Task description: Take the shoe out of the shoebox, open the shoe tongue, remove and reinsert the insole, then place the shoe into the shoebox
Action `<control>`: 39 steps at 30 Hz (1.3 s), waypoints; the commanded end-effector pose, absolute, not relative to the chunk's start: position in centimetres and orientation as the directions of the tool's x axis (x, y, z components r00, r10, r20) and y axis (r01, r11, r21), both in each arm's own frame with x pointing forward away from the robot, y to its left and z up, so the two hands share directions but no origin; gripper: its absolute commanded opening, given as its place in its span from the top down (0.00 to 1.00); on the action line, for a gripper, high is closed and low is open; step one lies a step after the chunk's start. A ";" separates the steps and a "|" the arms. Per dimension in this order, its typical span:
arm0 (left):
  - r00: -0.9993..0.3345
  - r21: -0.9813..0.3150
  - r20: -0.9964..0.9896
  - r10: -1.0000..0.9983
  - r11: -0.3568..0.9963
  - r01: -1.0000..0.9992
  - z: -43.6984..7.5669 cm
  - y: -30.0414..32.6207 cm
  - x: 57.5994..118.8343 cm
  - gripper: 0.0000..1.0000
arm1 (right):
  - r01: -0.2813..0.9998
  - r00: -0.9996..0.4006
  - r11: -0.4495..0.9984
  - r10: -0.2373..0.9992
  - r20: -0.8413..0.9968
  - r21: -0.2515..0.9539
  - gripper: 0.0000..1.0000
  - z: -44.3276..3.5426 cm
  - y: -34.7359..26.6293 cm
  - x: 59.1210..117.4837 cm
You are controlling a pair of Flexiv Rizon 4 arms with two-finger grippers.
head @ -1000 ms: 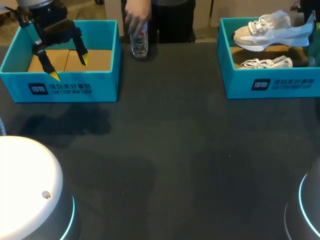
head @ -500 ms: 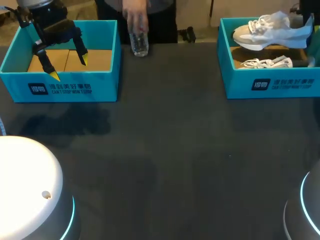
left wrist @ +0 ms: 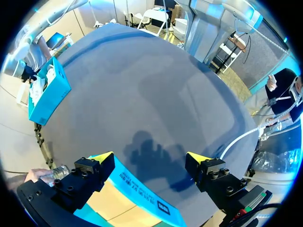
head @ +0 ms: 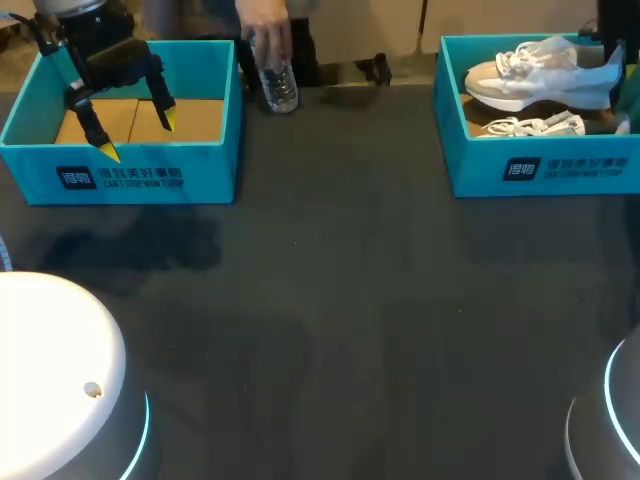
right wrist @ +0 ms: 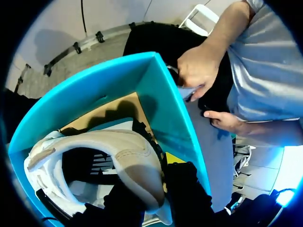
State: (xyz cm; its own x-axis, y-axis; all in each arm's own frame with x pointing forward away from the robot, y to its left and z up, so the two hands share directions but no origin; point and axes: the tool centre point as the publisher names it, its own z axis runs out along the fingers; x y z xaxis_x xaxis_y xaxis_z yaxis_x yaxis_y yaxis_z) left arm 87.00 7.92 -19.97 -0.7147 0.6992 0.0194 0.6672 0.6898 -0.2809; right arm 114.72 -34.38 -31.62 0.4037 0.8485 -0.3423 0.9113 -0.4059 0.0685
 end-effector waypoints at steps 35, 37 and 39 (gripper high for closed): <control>-0.714 -0.279 0.022 0.700 0.690 0.668 -20.0 7.9 87.1 0.00 | 0.939 0.334 -0.344 0.895 -0.296 0.021 1.00 -37.3 -32.9 115.2; -0.714 -0.279 0.022 0.700 0.690 0.668 -20.0 7.9 87.1 0.00 | 0.938 0.335 -0.345 0.894 -0.299 0.020 1.00 -37.4 -32.9 115.2; -0.714 -0.279 0.022 0.700 0.690 0.668 -20.0 7.9 87.1 0.00 | 0.938 0.336 -0.347 0.892 -0.302 0.018 1.00 -37.5 -33.0 115.3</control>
